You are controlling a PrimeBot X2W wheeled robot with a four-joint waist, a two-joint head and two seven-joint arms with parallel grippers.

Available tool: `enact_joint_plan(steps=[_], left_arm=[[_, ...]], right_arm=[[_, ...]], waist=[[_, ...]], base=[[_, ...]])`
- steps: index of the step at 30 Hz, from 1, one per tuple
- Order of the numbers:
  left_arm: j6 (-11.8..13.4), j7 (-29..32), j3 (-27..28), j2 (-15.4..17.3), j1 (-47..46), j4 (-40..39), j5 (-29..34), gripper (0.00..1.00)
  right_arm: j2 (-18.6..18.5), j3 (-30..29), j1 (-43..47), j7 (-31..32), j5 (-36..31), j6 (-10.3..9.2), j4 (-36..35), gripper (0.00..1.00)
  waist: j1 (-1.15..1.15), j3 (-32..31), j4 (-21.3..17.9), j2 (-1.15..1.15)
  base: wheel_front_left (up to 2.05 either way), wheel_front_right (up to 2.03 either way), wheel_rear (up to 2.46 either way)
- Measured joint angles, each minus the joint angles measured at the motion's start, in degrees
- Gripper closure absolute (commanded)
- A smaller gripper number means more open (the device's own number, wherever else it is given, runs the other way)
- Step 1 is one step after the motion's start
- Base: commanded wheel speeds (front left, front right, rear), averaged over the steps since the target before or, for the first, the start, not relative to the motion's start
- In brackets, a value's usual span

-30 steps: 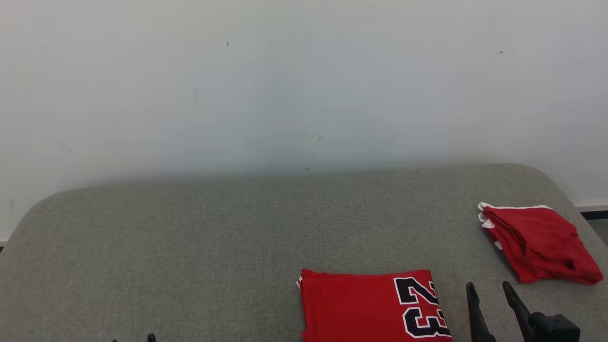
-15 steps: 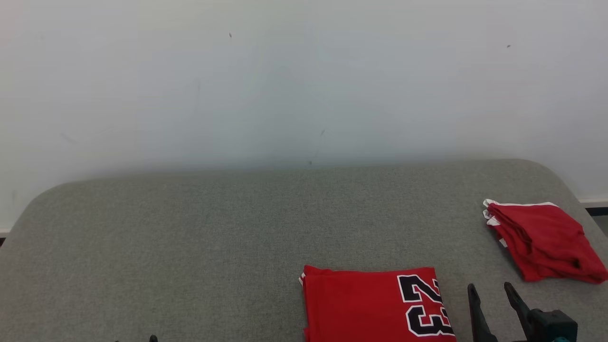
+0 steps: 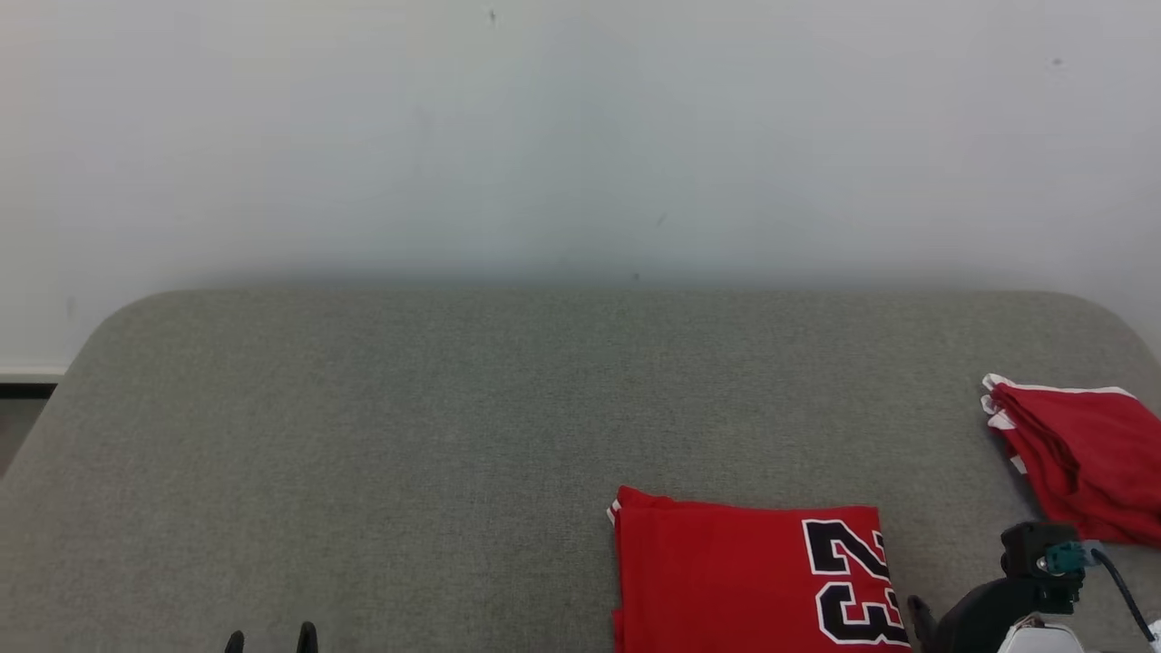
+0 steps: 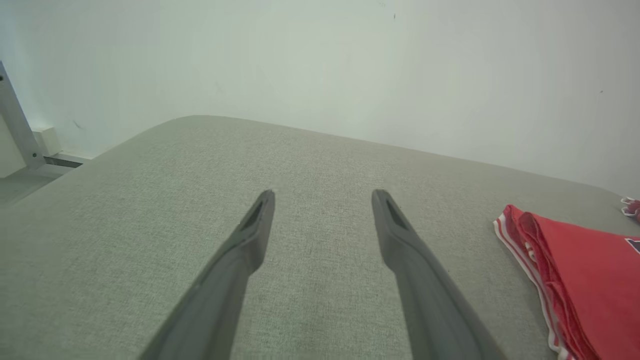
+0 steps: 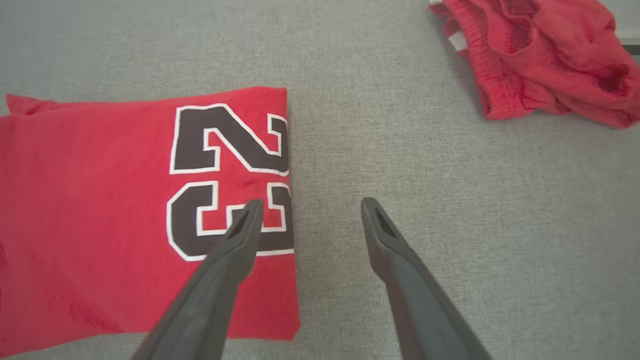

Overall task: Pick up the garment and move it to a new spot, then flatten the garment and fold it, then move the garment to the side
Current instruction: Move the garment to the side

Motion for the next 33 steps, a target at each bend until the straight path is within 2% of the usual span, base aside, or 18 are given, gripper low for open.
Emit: enact_joint_plan(steps=[3,9,18,19,20,21,28,33], left_arm=[[0.0,0.0,-0.3,0.3,-0.3,-0.1,0.4,0.0],[-0.3,0.0,-2.2,1.3,-1.4,-0.2,0.5,0.0],[-0.4,0.0,-3.8,2.3,-3.4,-0.7,0.4,0.0],[-0.4,0.0,-4.0,2.4,-3.7,-0.9,0.4,0.0],[-0.4,0.0,-4.1,2.5,-3.9,-1.0,0.4,0.0],[-0.4,0.0,-4.3,2.5,-3.9,-1.2,0.4,0.0],[-0.4,0.0,-4.8,2.5,-4.9,-4.1,1.1,0.0],[-0.4,0.0,-4.3,2.0,-5.7,-6.2,1.5,0.0]], right_arm=[[0.0,-0.6,-0.5,2.6,-1.1,0.0,2.1,0.0],[0.0,-1.6,-3.4,3.2,-1.2,0.0,6.9,0.0],[-0.1,-3.5,-6.3,5.8,-1.9,0.0,12.9,0.0],[-0.2,-3.0,-6.7,5.8,-1.8,0.0,13.5,0.03],[-0.3,-2.2,-6.9,5.8,-1.6,-0.01,13.7,0.86],[-0.4,-1.5,-7.0,5.6,-1.1,-0.01,13.9,1.0],[-1.5,1.5,-10.9,3.2,-0.5,0.0,14.3,1.0],[-2.0,3.9,-21.9,5.0,0.7,0.0,13.6,1.0]], waist=[[0.0,0.8,1.5,0.0],[0.0,2.9,4.9,0.0],[0.0,6.1,7.1,0.0],[-0.01,6.4,7.3,0.0],[0.0,6.6,7.4,0.0],[-0.01,6.9,7.5,-0.01],[0.0,7.7,6.0,0.0],[0.0,8.8,3.0,0.0]], base=[[0.0,0.0,0.0],[0.0,0.0,0.0],[0.0,0.0,0.0],[0.0,0.0,0.0],[0.0,0.0,0.0],[0.0,0.0,0.0],[0.0,0.0,0.0],[0.0,0.0,0.0]])
